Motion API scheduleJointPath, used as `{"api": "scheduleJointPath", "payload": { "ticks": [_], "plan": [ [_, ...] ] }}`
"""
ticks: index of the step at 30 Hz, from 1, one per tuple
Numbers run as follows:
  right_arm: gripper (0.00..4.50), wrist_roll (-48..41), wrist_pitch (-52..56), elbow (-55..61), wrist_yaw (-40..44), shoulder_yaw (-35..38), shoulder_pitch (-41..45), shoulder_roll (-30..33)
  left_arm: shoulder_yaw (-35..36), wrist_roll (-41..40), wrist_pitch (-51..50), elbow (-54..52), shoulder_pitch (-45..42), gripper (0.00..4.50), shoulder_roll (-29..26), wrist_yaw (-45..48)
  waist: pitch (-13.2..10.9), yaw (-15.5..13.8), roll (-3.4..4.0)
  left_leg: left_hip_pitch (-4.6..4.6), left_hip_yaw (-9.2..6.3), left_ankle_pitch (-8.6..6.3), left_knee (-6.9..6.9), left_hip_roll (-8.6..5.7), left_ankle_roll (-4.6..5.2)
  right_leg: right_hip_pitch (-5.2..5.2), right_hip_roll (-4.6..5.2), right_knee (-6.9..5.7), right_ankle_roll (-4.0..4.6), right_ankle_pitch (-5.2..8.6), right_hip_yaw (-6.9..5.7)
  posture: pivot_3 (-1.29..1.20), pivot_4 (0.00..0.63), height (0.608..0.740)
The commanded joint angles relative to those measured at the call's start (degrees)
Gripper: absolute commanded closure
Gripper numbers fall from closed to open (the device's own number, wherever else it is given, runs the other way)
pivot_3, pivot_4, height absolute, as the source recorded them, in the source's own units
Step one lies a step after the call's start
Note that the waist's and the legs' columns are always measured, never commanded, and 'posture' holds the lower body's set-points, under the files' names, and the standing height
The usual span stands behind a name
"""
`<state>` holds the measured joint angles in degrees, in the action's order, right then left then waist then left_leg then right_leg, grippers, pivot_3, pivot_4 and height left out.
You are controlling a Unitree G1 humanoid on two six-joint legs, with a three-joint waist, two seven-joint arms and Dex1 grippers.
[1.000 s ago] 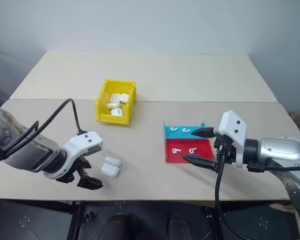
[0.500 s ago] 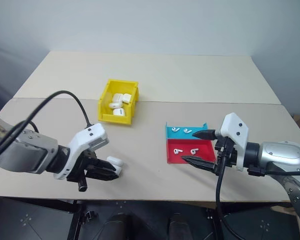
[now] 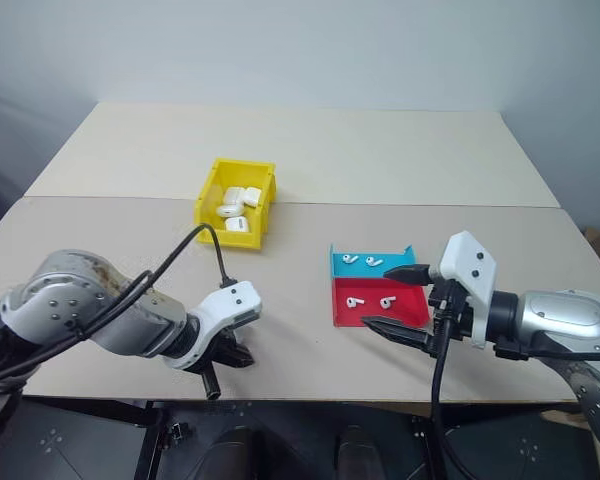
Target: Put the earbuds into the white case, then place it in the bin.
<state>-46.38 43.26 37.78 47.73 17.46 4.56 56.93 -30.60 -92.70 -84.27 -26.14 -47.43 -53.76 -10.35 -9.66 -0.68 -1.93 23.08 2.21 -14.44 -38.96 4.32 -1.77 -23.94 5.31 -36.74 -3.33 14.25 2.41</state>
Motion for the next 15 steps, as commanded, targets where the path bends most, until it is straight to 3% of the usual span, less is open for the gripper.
{"api": "scheduleJointPath", "payload": {
  "ticks": [1, 15],
  "plan": [
    [0.0, -1.46, 0.43, 1.47, -0.12, 2.5, 0.49, 0.71, 1.28, 2.48, -1.56, 1.23, 0.51, 4.48, 1.63, -2.08, 0.0, -0.03, 0.0, 0.0, 0.0, 0.0, 0.0, 0.0, 0.0, 0.0, 0.0, 0.0, 0.0, 0.0, 0.0, 0.0, 0.15, 0.74],
    [0.0, -0.58, -0.15, 1.62, 0.85, 1.8, 0.45, 0.22, 7.3, 13.17, -7.98, 3.02, 2.86, 4.48, 4.13, -0.24, 0.0, 0.04, 0.01, -0.05, 0.0, 0.0, 0.0, 0.0, 0.0, 0.02, -0.01, -0.03, 0.0, 0.0, 0.0, 0.0, 0.15, 0.74]
  ]
}}
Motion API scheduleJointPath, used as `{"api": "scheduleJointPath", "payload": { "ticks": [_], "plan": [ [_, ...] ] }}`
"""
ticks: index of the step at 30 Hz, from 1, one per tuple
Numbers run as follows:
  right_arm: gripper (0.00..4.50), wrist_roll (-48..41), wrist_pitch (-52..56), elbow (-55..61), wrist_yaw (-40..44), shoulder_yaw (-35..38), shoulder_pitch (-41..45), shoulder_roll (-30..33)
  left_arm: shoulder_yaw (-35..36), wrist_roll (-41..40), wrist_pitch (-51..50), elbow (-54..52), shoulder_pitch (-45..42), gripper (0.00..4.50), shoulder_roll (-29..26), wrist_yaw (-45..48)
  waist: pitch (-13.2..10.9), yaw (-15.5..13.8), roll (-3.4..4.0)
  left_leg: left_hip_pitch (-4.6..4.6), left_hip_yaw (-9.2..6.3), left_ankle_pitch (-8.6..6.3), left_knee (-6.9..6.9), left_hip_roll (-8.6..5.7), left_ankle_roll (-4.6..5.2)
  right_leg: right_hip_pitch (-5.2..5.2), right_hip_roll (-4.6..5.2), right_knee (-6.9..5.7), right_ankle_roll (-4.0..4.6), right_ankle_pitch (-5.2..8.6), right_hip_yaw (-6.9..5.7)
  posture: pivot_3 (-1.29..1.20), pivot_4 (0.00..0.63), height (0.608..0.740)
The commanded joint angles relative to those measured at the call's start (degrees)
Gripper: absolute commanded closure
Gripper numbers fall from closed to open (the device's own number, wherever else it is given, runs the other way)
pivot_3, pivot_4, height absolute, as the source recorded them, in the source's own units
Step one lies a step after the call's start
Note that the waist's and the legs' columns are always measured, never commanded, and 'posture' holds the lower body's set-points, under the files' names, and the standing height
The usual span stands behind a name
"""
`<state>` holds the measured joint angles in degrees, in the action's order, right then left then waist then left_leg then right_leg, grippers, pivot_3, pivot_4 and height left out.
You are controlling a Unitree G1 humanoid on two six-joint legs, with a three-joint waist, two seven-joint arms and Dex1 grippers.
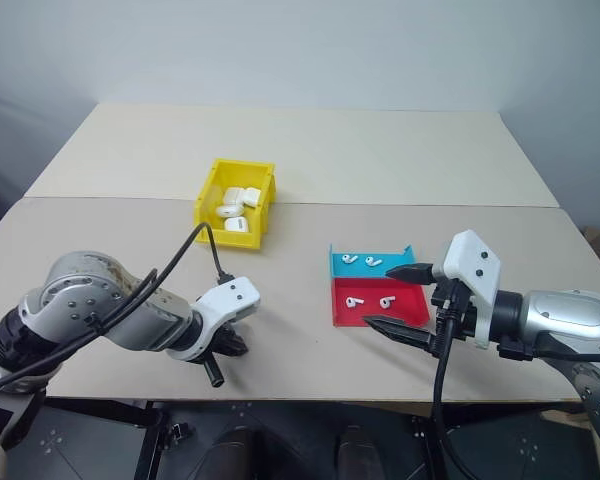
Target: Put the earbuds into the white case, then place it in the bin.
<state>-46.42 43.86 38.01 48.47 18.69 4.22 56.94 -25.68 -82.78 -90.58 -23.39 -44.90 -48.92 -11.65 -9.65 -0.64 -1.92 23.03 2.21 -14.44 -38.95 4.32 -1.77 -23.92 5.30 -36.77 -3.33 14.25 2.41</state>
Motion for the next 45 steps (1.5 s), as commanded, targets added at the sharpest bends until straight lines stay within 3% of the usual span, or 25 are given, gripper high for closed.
{"api": "scheduleJointPath", "payload": {
  "ticks": [1, 18, 25, 28, 30, 36, 40, 45],
  "plan": [
    [0.0, -0.5, -0.79, 1.39, 0.13, 0.43, 0.87, 0.17, 2.7, 3.81, -1.86, 0.2, 0.48, 4.48, -1.0, 1.62, 0.0, 0.0, 0.0, 0.0, 0.0, 0.0, 0.0, 0.0, 0.0, 0.0, 0.0, 0.01, 0.0, 0.0, 0.0, 0.0, 0.15, 0.74],
    [0.0, 0.08, -1.39, 0.95, 1.1, -0.04, 0.68, -0.19, 10.43, 9.16, -1.92, -5.11, 2.13, 4.48, -9.8, 15.6, 0.0, -0.06, -0.01, 0.09, 0.0, 0.0, 0.01, 0.0, 0.0, -0.07, 0.01, 0.03, 0.0, 0.0, -0.02, 0.0, 0.15, 0.74],
    [0.0, 0.06, -1.65, 1.13, 1.88, 0.96, -0.23, -0.1, 14.34, 10.34, 0.65, -16.17, 2.44, 4.48, -21.43, 32.77, -0.01, 0.2, 0.0, 0.15, 0.02, 0.0, 0.04, 0.01, 0.0, -0.15, 0.0, 0.04, 0.0, 0.0, -0.01, 0.0, 0.15, 0.74],
    [0.0, 0.3, -1.94, 1.0, 1.89, 0.74, -0.24, -0.25, 12.6, 18.14, 6.21, -16.19, 2.75, 3.91, -27.62, 40.74, -0.01, 0.06, 0.0, 0.09, 0.03, 0.0, 0.03, 0.01, 0.0, -0.11, 0.0, 0.03, 0.0, 0.0, -0.01, 0.0, 0.15, 0.74],
    [0.0, 0.57, -2.09, 0.79, 1.7, 0.08, 0.22, -0.37, 9.86, 25.38, 11.81, -14.42, 2.6, 3.21, -30.01, 45.93, 0.0, -0.05, 0.0, 0.08, 0.03, 0.0, 0.03, 0.01, 0.0, -0.1, 0.0, 0.02, 0.0, 0.01, -0.01, 0.0, 0.15, 0.74],
    [0.0, 1.01, -2.66, 0.43, 2.3, -0.35, 0.91, -0.08, -0.97, 46.8, 28.23, -8.01, 0.26, 1.3, -30.8, 61.63, -0.01, -0.3, -0.01, 0.18, 0.04, 0.0, 0.03, 0.0, 0.0, -0.15, -0.01, 0.09, 0.01, 0.01, -0.03, 0.0, 0.15, 0.74],
    [0.0, 1.17, -3.04, 0.01, 2.98, -0.22, 1.28, 0.11, -4.31, 57.27, 40.97, -1.85, -0.04, 0.03, -29.37, 73.82, -0.01, -0.27, -0.01, 0.26, 0.05, -0.01, 0.03, 0.0, 0.01, -0.22, -0.01, 0.1, 0.02, 0.01, -0.03, 0.0, 0.15, 0.74],
    [0.0, 1.37, -3.11, -0.42, 3.24, -0.79, 2.33, 0.21, -5.42, 66.85, 55.64, 7.62, -0.97, 0.03, -24.99, 85.28, 0.0, -0.22, -0.01, 0.24, 0.06, -0.01, 0.0, 0.0, 0.01, -0.19, -0.01, 0.08, 0.02, 0.01, -0.03, 0.0, 0.15, 0.74]
  ]
}}
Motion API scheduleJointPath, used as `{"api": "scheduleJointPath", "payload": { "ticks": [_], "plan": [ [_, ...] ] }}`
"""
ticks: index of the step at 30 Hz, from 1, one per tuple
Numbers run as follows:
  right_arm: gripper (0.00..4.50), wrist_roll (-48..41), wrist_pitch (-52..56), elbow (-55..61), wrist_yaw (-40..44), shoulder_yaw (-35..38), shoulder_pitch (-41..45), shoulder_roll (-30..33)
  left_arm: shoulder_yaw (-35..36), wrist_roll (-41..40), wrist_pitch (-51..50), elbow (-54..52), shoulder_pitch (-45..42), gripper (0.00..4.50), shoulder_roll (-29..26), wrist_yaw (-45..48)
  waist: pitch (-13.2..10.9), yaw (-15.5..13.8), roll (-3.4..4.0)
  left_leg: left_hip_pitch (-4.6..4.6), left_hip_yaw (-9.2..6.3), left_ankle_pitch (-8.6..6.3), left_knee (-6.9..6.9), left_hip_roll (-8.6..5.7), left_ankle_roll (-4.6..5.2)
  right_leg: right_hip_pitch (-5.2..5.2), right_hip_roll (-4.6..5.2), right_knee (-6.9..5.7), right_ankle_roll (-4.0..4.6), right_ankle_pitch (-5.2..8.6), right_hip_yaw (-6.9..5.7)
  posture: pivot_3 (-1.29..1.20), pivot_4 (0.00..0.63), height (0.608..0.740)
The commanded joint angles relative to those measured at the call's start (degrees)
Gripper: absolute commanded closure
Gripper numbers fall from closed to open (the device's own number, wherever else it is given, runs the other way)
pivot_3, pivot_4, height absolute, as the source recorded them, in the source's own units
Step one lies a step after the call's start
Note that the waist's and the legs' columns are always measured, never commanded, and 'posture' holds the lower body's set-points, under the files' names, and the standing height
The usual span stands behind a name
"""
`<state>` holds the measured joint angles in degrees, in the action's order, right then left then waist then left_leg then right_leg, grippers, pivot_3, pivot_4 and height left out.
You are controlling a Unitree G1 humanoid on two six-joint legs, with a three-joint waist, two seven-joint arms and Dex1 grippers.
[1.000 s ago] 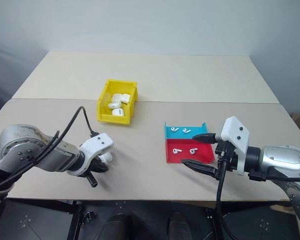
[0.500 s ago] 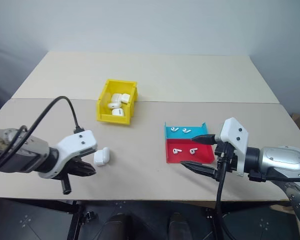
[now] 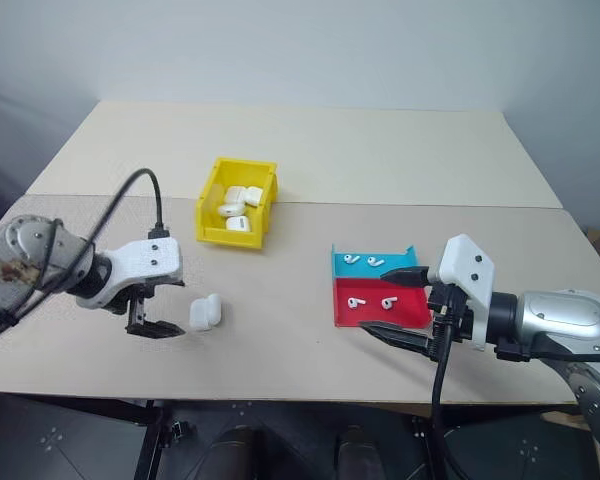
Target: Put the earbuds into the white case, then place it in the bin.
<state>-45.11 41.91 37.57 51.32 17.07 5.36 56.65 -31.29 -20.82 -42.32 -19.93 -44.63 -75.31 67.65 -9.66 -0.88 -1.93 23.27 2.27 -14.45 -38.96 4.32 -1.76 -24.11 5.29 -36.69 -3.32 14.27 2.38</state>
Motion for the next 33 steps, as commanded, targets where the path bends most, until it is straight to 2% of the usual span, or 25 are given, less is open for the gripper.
{"api": "scheduleJointPath", "payload": {
  "ticks": [1, 10, 13, 17, 24, 33],
  "plan": [
    [0.0, 0.13, -1.13, 0.01, 0.31, 0.66, 1.4, 0.49, 0.14, 6.5, 9.8, 5.82, -1.28, 0.03, 2.4, 7.61, 0.0, 0.04, 0.0, -0.01, 0.0, 0.0, 0.0, 0.0, 0.0, 0.01, 0.0, -0.01, 0.0, 0.0, 0.0, 0.0, 0.15, 0.74],
    [0.0, -0.06, -1.16, 1.25, 0.28, 1.76, -0.01, 0.58, 0.9, 16.15, 23.98, 14.85, 0.11, 0.03, 11.09, 16.16, 0.0, 0.07, 0.0, 0.01, -0.01, -0.01, -0.02, 0.01, 0.02, -0.01, 0.01, -0.03, -0.01, 0.0, 0.0, 0.0, 0.15, 0.74],
    [0.0, 0.19, -1.51, 1.63, 0.5, 2.08, -0.6, 0.73, -0.21, 20.28, 22.43, 16.29, -0.34, 0.03, 13.13, 16.78, 0.0, 0.13, 0.0, 0.01, -0.01, -0.01, -0.03, 0.01, 0.02, 0.0, 0.01, -0.04, -0.02, -0.01, 0.0, 0.0, 0.15, 0.74],
    [0.0, 0.31, -1.51, 1.76, 0.33, 1.82, -0.4, 0.75, -4.87, 27.62, 11.71, 16.13, -4.24, 0.03, 14.99, 21.74, 0.0, 0.16, 0.0, 0.01, -0.02, -0.01, -0.04, 0.01, 0.02, 0.01, 0.0, -0.06, -0.02, -0.01, 0.0, 0.0, 0.15, 0.74],
    [0.0, 0.43, -1.64, 1.71, 0.59, 1.69, -0.21, 0.89, -4.21, 28.52, 4.91, 14.46, -4.72, 0.03, 18.96, 23.11, 0.0, 0.17, 0.0, 0.01, -0.04, -0.01, -0.04, 0.01, 0.03, 0.01, 0.0, -0.07, -0.03, -0.01, 0.0, 0.0, 0.15, 0.74],
    [0.0, 1.18, -1.96, 1.68, 1.07, 1.72, -0.22, 0.7, -5.01, 31.39, 2.85, 11.69, -2.86, 0.03, 19.14, 22.86, 0.0, 0.22, 0.0, 0.0, -0.04, -0.01, -0.05, 0.01, 0.03, 0.01, 0.0, -0.08, -0.03, -0.01, 0.01, 0.0, 0.15, 0.74]
  ]
}}
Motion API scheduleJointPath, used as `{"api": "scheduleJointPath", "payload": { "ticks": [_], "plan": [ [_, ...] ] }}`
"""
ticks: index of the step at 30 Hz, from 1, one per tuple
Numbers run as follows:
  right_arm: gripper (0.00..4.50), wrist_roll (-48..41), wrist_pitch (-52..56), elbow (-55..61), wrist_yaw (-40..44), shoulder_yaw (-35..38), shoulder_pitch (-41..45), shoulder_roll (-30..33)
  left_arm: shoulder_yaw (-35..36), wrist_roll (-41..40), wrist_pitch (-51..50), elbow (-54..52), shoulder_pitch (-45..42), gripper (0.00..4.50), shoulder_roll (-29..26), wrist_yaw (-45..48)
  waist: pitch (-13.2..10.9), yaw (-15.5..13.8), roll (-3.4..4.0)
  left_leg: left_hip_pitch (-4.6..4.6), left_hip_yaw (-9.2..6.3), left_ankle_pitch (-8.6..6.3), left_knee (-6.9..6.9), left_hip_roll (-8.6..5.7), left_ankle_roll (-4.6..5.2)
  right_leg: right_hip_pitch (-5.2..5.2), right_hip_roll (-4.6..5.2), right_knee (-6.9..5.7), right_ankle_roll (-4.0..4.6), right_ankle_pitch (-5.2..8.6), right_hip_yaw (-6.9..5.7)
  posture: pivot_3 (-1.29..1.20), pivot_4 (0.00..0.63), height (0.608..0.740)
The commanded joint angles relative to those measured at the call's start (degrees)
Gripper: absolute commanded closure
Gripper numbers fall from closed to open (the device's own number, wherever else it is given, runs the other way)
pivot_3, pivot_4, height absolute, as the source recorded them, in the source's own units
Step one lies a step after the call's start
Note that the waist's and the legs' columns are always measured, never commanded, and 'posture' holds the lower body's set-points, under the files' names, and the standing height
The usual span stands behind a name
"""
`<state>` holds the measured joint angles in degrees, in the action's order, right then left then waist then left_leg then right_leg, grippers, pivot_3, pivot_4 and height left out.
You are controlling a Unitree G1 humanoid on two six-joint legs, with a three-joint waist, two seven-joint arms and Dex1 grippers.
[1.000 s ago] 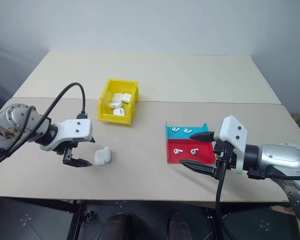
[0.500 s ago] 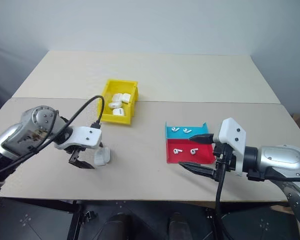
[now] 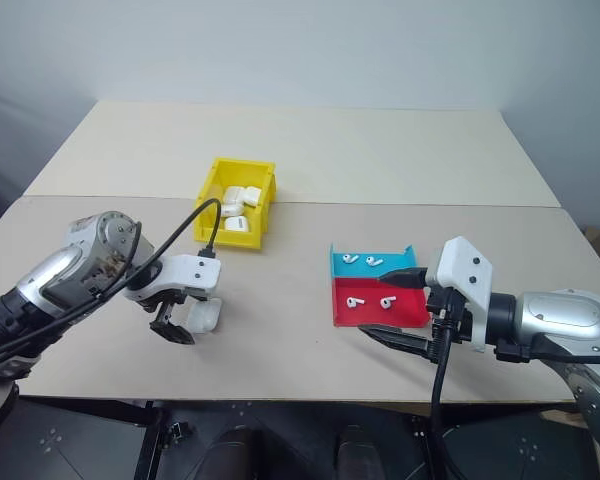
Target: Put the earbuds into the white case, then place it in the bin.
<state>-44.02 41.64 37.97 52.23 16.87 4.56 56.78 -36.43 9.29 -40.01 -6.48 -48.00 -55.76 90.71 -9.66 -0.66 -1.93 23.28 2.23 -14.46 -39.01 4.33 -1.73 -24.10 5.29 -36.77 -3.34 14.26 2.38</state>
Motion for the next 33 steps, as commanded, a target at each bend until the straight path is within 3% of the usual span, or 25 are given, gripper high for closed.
{"api": "scheduleJointPath", "payload": {
  "ticks": [1, 11, 18, 20, 24, 28, 33],
  "plan": [
    [0.0, 0.17, -1.72, 1.21, 0.15, 1.75, 0.75, 0.52, 0.26, 1.63, 0.84, -1.82, 0.8, 0.03, -0.39, -0.54, 0.0, 0.02, 0.0, 0.0, 0.0, 0.0, 0.0, 0.0, 0.0, 0.0, 0.0, 0.0, 0.0, 0.0, 0.0, 0.0, 0.15, 0.74],
    [0.0, 0.2, -1.95, 1.19, 0.65, 1.77, 0.83, 0.61, 1.26, 2.96, 2.02, -2.86, 3.0, 0.03, 0.7, -2.46, 0.02, -0.11, 0.02, -0.09, 0.0, 0.0, -0.02, 0.0, 0.0, 0.09, 0.0, -0.03, 0.0, 0.0, 0.0, 0.0, 0.15, 0.74],
    [0.0, 0.46, -2.13, 1.19, 0.79, 1.33, 0.94, 0.66, 2.56, 3.15, 2.03, -3.42, 3.59, 1.68, 0.89, -2.54, 0.02, -0.04, 0.04, -0.08, -0.01, 0.0, -0.01, 0.0, 0.01, 0.08, 0.0, -0.02, 0.0, 0.0, 0.0, 0.0, 0.15, 0.74],
    [0.0, 0.57, -2.16, 1.05, 0.8, 1.13, 1.17, 0.65, 4.05, 2.02, 2.99, -4.06, 4.18, 1.68, 0.09, -1.89, 0.02, 0.01, 0.04, -0.08, -0.01, 0.0, -0.01, 0.0, 0.01, 0.06, 0.0, -0.03, 0.0, 0.0, 0.0, 0.0, 0.15, 0.74],
    [0.0, 0.8, -2.3, 0.6, 1.09, 1.07, 1.23, 0.48, 10.74, -3.33, 5.54, -4.83, 7.45, 1.68, -1.33, -2.1, 0.02, 0.14, 0.03, -0.05, 0.0, 0.0, -0.01, 0.01, 0.01, 0.03, 0.0, -0.02, 0.0, 0.0, 0.01, 0.0, 0.15, 0.74],
    [0.0, 0.73, -2.5, -0.43, 1.29, 0.86, 1.91, 0.01, 23.89, -13.63, 12.04, -3.45, 13.09, 1.68, -1.35, -3.98, 0.02, 0.09, 0.03, -0.03, 0.0, 0.0, -0.02, 0.03, 0.01, 0.01, 0.0, -0.04, 0.0, 0.0, -0.01, 0.0, 0.15, 0.74],
    [0.0, 0.46, -2.96, -3.72, 1.9, 0.51, 3.87, -0.45, 40.32, -27.89, 12.96, -4.33, 18.03, 1.68, 4.09, -8.82, 0.02, 0.04, 0.03, -0.05, 0.01, 0.0, -0.02, 0.04, 0.01, 0.02, 0.01, -0.03, 0.0, 0.0, -0.02, 0.0, 0.15, 0.74]
  ]
}}
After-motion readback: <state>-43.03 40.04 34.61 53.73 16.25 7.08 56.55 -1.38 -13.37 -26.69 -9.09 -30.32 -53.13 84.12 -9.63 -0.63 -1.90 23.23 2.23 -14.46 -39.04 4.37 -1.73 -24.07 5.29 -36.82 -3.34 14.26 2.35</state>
